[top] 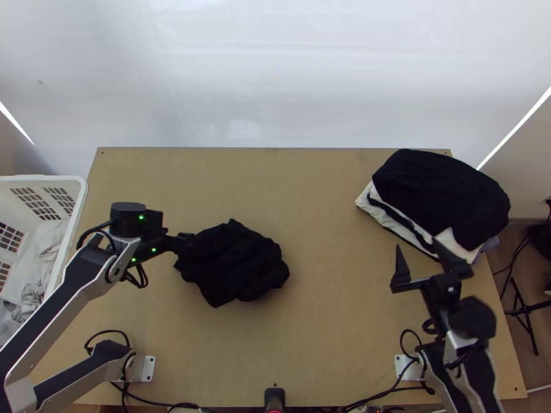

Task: Fold the t-shirt

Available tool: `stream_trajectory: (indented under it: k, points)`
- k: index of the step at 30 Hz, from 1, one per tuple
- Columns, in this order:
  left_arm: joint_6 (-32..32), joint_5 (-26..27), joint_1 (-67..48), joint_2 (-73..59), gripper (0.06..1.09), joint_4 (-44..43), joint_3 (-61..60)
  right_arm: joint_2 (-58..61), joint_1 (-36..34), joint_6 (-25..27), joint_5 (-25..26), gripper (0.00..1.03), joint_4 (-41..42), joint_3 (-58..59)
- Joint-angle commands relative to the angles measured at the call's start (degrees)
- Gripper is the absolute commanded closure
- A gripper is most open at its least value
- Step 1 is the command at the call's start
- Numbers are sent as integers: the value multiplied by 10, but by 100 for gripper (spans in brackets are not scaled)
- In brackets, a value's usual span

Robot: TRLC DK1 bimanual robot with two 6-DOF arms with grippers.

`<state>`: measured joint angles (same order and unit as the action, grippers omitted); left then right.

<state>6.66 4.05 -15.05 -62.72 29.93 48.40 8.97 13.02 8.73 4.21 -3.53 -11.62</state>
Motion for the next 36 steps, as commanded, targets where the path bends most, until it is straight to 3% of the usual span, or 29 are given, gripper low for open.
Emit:
stream_trajectory:
  k: [1,3,10,14,16,18,20,22,25,32,36]
  points:
    - [8,1,-29,-8,10,-41,-9,211,18,16,5,4,-97,-198]
    - [8,0,-32,-8,10,-49,-9,283,45,10,5,4,-163,-277]
    - [7,-1,-29,-7,10,-56,0,516,93,-84,-4,4,-390,-522]
    - [6,-6,-18,-7,10,-56,4,550,141,-93,-11,4,-409,-583]
    - [4,-33,-10,-9,10,-60,4,565,148,-89,-29,4,-411,-614]
    - [-2,-70,0,-14,10,-66,5,593,163,-60,-78,4,-448,-670]
    - [-3,-115,12,-11,10,-80,6,626,184,-22,-96,4,-486,-739]
    - [-2,-126,30,-6,10,-81,9,656,231,13,-92,4,-508,-797]
    - [-2,-135,62,-1,10,-85,9,697,308,91,-46,4,-509,-843]
    - [6,-146,121,13,10,-89,11,736,435,261,-45,4,-452,-795]
    - [8,-145,143,20,10,-95,12,755,468,280,-19,4,-383,-764]
